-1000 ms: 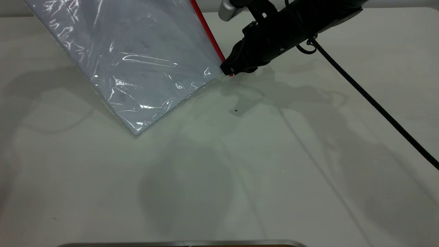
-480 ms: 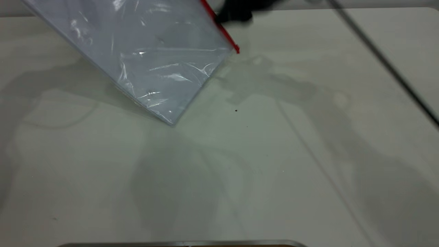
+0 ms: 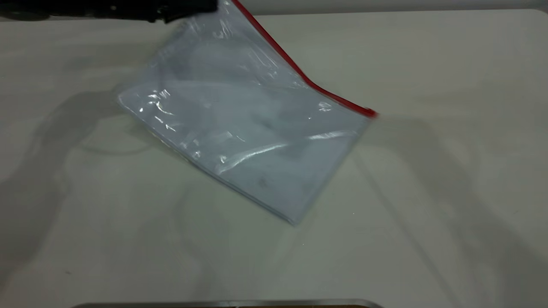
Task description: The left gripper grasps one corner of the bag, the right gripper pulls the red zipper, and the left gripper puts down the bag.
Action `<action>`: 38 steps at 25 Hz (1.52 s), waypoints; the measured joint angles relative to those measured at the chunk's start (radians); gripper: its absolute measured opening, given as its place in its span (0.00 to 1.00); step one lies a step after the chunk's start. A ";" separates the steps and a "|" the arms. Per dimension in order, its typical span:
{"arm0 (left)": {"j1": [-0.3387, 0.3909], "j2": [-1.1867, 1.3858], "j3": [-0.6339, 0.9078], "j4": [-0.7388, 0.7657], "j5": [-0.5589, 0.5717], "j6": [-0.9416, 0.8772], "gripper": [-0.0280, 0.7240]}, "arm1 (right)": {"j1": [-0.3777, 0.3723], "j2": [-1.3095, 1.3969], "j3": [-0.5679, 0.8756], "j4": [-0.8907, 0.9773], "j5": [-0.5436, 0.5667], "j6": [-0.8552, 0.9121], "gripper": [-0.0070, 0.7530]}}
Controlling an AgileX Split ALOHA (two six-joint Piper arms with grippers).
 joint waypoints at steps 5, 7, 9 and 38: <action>0.030 -0.050 0.000 0.042 0.135 -0.256 0.64 | -0.018 -0.177 0.003 -0.231 0.225 0.261 0.59; 0.066 -0.097 0.000 0.043 0.159 -0.385 0.70 | -0.027 -0.256 0.004 -0.299 0.304 0.357 0.59; 0.110 -0.167 0.001 0.073 0.164 -0.521 0.70 | -0.028 -0.335 0.005 -0.365 0.341 0.462 0.59; 0.103 -1.542 0.457 1.196 0.188 -1.185 0.66 | -0.020 -1.598 1.117 -1.032 0.258 1.180 0.59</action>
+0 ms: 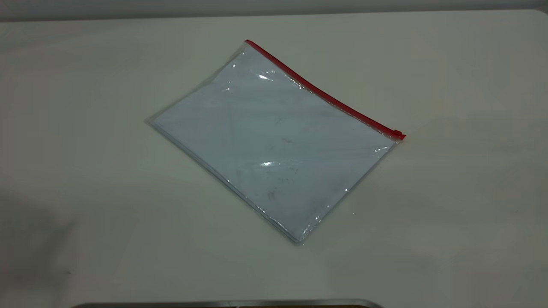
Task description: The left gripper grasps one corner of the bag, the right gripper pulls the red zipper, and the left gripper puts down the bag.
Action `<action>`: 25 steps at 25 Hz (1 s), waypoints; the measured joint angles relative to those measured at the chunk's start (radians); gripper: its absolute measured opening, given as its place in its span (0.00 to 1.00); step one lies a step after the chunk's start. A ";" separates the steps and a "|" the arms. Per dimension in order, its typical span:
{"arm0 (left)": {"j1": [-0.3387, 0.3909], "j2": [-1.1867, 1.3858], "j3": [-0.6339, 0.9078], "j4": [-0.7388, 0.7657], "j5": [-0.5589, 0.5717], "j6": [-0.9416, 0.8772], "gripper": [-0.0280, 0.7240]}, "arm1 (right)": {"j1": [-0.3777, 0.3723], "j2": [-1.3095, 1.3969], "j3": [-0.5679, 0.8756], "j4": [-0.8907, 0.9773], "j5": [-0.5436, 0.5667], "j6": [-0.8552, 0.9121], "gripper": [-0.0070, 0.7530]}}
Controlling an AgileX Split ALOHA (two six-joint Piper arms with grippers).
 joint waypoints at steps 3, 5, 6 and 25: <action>0.000 -0.135 0.180 0.034 0.000 -0.006 0.66 | 0.000 -0.056 0.000 -0.014 -0.010 0.018 0.59; 0.000 -0.216 0.292 0.051 0.000 -0.009 0.66 | 0.000 -0.073 0.000 -0.023 -0.011 0.023 0.59; 0.000 -0.259 0.349 0.059 0.000 -0.009 0.66 | 0.000 -0.079 0.000 -0.024 -0.011 0.024 0.59; 0.000 -0.913 0.750 0.198 -0.011 -0.065 0.65 | -0.019 -0.122 0.000 -0.025 -0.011 0.029 0.59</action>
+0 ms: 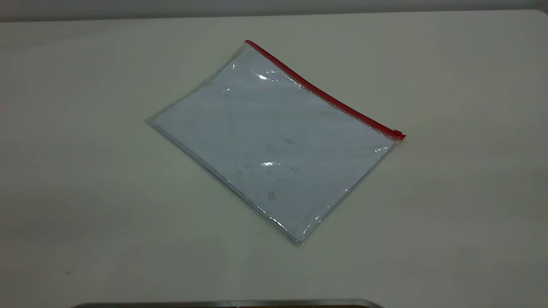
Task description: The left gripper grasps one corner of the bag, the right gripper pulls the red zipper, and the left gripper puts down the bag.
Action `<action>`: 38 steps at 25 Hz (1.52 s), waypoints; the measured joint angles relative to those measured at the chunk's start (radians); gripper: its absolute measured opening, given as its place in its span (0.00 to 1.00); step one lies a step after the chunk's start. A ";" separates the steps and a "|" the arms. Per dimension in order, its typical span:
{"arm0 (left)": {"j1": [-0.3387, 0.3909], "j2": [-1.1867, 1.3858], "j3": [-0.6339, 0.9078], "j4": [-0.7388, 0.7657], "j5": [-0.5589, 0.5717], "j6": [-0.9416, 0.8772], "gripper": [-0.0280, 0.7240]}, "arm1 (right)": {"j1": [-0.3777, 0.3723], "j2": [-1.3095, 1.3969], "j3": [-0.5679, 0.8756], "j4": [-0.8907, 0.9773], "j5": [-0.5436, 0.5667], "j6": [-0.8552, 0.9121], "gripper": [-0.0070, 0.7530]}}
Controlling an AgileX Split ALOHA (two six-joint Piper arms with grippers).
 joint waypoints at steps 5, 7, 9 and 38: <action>0.000 -0.104 0.000 0.000 0.004 0.000 0.65 | -0.123 -0.150 0.000 0.000 0.000 0.000 0.59; 0.000 -0.126 0.000 0.000 0.004 0.000 0.65 | -0.162 -0.214 0.000 -0.001 0.002 0.000 0.59; 0.000 -0.137 0.000 0.000 0.004 0.000 0.65 | -0.182 -0.230 0.000 -0.001 0.009 0.000 0.59; 0.000 -0.151 0.000 0.000 0.005 -0.002 0.65 | -0.193 -0.230 0.000 0.002 0.009 0.000 0.59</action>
